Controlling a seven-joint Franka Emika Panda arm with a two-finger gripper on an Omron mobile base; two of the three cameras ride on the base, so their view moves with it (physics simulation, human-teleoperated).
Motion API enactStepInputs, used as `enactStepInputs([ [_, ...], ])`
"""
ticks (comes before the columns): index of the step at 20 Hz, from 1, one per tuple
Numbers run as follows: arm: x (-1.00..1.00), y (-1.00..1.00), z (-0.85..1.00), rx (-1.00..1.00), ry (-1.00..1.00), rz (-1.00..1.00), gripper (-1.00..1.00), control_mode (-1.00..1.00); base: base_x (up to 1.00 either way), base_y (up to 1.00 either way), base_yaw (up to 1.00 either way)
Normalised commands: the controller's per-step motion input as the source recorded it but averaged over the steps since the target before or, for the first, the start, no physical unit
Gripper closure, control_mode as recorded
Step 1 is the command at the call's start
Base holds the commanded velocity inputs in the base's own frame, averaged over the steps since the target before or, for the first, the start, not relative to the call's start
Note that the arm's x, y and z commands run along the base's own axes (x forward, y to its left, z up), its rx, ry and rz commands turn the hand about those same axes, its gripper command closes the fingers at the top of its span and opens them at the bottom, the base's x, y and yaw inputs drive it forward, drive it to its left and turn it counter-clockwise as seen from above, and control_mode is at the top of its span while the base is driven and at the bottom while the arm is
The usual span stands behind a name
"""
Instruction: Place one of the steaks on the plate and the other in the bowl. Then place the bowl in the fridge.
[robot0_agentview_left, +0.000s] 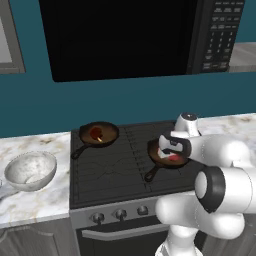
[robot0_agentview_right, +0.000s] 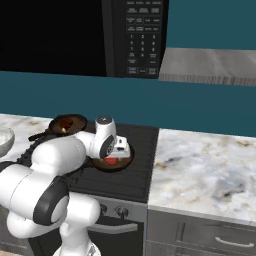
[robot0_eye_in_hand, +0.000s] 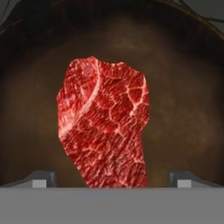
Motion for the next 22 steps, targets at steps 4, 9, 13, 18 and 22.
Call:
enactStepInputs([
  [4,0.04,0.00,-0.08,0.00,0.00,0.04,-1.00,-1.00,0.00,0.00,0.00],
  [9,0.12,0.00,-0.21,0.00,0.00,0.03,-1.00,-1.00,0.00,0.00,0.00],
  [13,0.10,0.00,-0.13,0.00,0.00,0.04,-1.00,-1.00,0.00,0.00,0.00],
  [18,0.12,0.00,-0.12,0.00,0.00,0.03,-1.00,-1.00,0.00,0.00,0.00],
  [22,0.09,0.00,-0.06,0.00,0.00,0.03,-1.00,-1.00,0.00,0.00,0.00],
])
